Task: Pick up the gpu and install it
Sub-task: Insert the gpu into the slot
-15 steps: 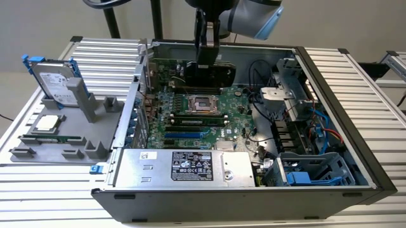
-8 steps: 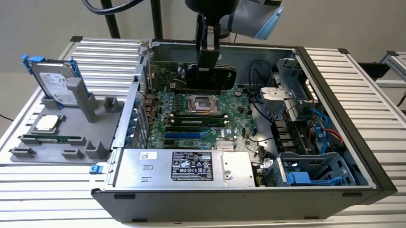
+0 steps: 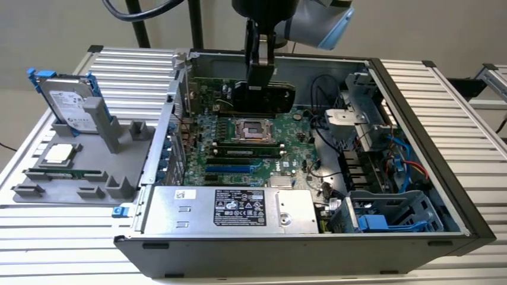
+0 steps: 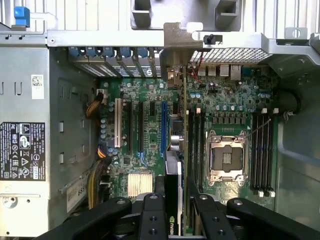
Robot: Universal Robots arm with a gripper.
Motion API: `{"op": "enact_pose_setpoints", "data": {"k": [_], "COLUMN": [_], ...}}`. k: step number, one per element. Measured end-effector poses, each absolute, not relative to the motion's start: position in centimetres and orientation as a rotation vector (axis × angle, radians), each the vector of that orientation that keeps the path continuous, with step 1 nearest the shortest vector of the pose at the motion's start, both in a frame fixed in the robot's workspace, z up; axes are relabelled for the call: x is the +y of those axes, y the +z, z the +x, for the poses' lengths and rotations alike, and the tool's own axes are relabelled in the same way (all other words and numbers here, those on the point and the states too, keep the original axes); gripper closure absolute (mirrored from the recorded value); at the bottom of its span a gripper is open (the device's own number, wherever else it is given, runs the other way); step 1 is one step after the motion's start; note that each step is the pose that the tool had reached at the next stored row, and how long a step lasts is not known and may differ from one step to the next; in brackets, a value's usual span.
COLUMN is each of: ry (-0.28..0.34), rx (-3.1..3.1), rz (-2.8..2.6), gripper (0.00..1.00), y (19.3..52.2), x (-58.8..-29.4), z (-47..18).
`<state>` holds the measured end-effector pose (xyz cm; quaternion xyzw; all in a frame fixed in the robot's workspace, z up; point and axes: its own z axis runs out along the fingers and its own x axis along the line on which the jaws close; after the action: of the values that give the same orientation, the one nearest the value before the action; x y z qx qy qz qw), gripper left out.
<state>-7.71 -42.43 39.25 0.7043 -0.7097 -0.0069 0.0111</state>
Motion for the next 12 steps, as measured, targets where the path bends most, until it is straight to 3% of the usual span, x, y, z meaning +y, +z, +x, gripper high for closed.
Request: {"op": "enact_pose_setpoints", "data": {"k": [12], "ry": [-0.02], "rx": [-2.215], "rz": [2.198], "gripper": [1.0], "y": [38.46], "x": [-42.43], "z": [-7.68]}}
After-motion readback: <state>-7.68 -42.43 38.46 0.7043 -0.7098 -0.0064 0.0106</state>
